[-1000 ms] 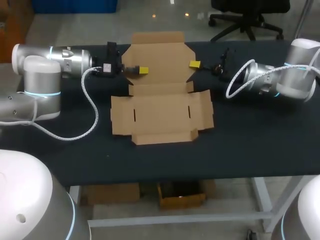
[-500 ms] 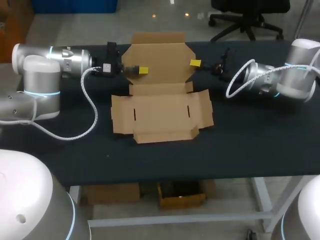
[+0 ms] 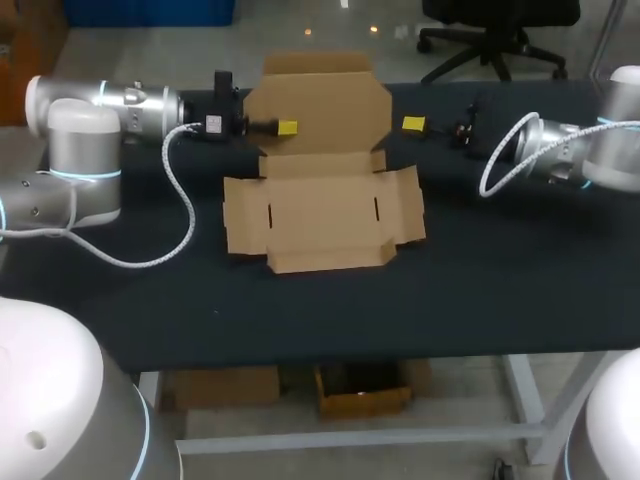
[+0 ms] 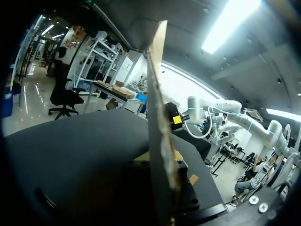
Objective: Assemble the packaging by folding the flat box into shape, placing the metal phone stand inside, and closing the box properly
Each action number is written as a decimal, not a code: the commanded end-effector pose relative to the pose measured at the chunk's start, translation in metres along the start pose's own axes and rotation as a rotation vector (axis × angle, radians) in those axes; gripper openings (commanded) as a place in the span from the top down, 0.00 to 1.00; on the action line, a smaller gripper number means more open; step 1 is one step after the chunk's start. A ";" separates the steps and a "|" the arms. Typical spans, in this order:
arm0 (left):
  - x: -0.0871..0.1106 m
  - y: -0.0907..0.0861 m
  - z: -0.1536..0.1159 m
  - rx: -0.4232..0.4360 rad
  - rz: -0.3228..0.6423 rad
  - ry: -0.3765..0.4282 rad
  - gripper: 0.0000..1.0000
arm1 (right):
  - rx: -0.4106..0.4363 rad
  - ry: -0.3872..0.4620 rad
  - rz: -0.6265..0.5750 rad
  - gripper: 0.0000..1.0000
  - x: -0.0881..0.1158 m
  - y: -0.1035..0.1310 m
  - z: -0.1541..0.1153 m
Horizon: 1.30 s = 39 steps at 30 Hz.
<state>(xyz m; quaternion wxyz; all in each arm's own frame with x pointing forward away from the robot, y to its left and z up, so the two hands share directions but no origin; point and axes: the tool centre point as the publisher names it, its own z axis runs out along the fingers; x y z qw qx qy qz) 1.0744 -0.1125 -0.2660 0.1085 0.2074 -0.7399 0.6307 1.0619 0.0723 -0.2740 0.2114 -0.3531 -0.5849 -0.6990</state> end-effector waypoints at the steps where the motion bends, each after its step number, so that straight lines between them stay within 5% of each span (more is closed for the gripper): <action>1: -0.015 -0.008 0.007 0.004 0.027 0.043 1.00 | -0.015 -0.118 -0.011 1.00 0.025 -0.006 -0.016; 12: -0.033 -0.030 0.014 0.029 0.115 0.005 1.00 | -0.001 -0.296 -0.078 1.00 0.048 -0.021 -0.045; 23: -0.025 -0.040 0.022 0.023 0.196 0.050 1.00 | 0.055 -0.416 -0.192 1.00 0.069 -0.055 -0.052; 39: -0.022 -0.044 0.025 0.024 0.212 0.056 1.00 | 0.087 -0.458 -0.184 1.00 0.078 -0.072 -0.058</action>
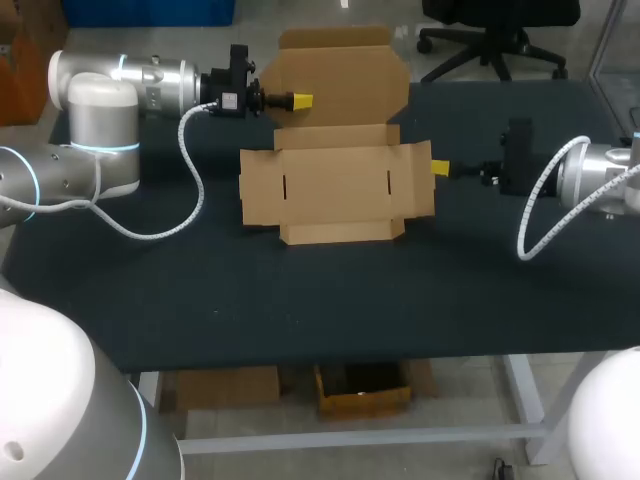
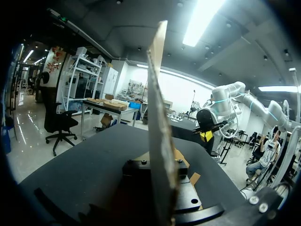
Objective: Assemble the packaging by folding the flat box into shape, placing the metal phone stand inside, and closing the box properly
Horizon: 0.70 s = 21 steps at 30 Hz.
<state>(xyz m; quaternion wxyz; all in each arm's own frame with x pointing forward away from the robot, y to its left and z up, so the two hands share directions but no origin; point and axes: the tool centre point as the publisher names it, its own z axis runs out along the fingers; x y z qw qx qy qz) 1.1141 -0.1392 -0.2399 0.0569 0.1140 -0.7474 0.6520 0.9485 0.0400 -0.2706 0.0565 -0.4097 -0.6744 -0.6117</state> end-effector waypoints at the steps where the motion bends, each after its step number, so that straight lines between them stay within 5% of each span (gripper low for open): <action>1: -0.003 0.000 0.000 0.001 0.001 0.007 1.00 | 0.000 -0.096 -0.001 1.00 0.005 0.000 -0.001; 21: -0.003 0.000 0.000 0.001 0.001 0.007 1.00 | -0.023 -0.060 -0.008 1.00 0.011 -0.006 0.002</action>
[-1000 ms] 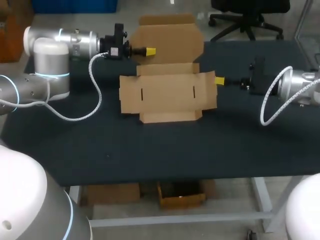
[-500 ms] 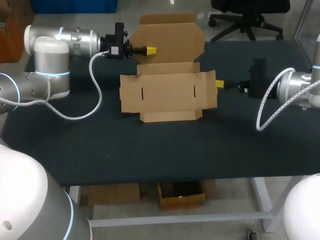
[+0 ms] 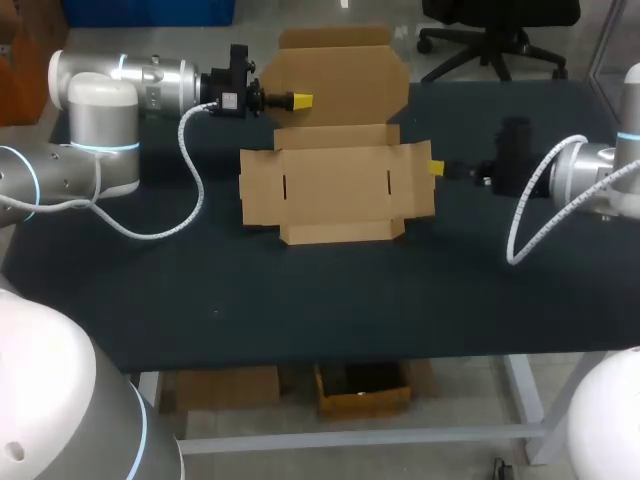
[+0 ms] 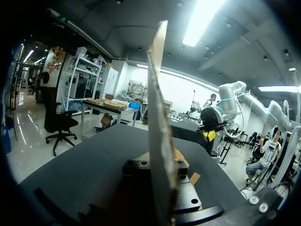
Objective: Assemble the packaging by folding the flat box into shape, placing the metal phone stand inside, and closing the box properly
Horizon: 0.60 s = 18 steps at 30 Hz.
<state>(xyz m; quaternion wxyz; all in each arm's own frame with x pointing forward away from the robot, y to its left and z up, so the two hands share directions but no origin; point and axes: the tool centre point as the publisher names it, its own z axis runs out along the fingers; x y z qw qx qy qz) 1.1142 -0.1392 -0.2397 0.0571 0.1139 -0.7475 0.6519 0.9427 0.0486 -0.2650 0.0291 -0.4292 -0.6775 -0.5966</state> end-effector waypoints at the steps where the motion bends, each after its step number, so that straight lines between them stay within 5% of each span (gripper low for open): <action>1: -0.002 0.000 0.000 0.002 0.001 0.007 1.00 | -0.025 0.011 -0.001 1.00 0.002 -0.008 -0.003; 18: -0.002 0.000 0.000 0.002 0.001 0.007 1.00 | -0.056 -0.004 -0.018 1.00 0.020 -0.038 -0.019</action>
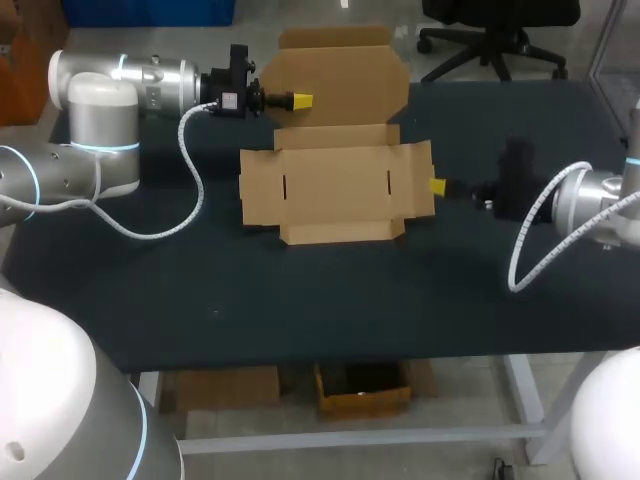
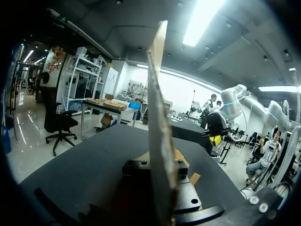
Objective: Assemble the packaging by folding the flat box into shape, placing the metal phone stand inside, and closing the box properly
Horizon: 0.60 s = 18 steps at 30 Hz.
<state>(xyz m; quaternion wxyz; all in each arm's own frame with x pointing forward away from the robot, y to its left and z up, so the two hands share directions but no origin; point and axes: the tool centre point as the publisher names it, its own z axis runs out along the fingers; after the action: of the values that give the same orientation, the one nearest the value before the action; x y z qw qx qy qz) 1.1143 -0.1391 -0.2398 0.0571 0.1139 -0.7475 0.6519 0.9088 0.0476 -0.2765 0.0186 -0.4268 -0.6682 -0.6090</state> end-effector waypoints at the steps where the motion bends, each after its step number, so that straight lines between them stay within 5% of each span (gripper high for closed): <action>1: -0.002 0.000 0.000 0.002 0.001 0.007 1.00 | -0.013 -0.011 -0.015 1.00 0.006 -0.010 -0.005; 18: -0.001 0.000 0.000 0.005 0.006 0.003 1.00 | 0.040 0.063 -0.021 1.00 0.016 -0.051 0.034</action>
<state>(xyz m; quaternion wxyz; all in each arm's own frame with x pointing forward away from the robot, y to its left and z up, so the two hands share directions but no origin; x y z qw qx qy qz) 1.1145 -0.1390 -0.2396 0.0556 0.1123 -0.7475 0.6524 0.8801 0.0800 -0.3092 0.0423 -0.4000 -0.6840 -0.6086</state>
